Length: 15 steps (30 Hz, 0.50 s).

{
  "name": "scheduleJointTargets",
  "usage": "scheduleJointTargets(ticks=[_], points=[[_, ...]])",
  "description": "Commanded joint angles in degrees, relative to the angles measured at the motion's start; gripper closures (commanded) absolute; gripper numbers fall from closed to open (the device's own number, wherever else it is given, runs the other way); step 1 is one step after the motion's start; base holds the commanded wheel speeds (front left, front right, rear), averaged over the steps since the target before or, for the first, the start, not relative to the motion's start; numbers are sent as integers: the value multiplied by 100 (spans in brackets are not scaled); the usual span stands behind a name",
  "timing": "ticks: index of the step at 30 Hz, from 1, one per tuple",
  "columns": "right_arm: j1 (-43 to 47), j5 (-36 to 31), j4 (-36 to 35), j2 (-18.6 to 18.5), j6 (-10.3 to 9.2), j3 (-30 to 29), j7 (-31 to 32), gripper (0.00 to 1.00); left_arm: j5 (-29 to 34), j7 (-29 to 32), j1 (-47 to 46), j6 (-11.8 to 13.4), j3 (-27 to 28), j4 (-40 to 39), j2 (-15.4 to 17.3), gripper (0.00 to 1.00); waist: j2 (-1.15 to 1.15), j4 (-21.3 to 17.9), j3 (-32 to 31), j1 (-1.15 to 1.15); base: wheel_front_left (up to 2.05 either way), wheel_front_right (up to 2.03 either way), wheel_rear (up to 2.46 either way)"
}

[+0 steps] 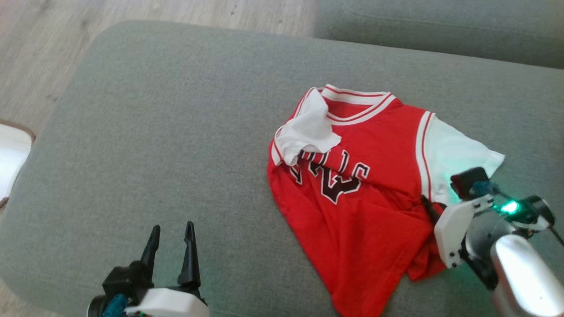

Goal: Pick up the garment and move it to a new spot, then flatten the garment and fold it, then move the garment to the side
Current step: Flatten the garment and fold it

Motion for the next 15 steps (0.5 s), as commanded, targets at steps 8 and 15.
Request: scheduleJointTargets(ticks=[8, 15], points=[[-652, 734, 464, -297, -4, 255, 543, 100, 58, -118, -308, -82, 200, -42, -43, 0, 0, 132, 129, -1, 0, 0, 0], [-1273, 763, 525, -540, -4, 193, 242, 100, 81, -137, -358, -129, 215, 29, -110, 0, 0, 154, 188, -1, 0, 0, 0]])
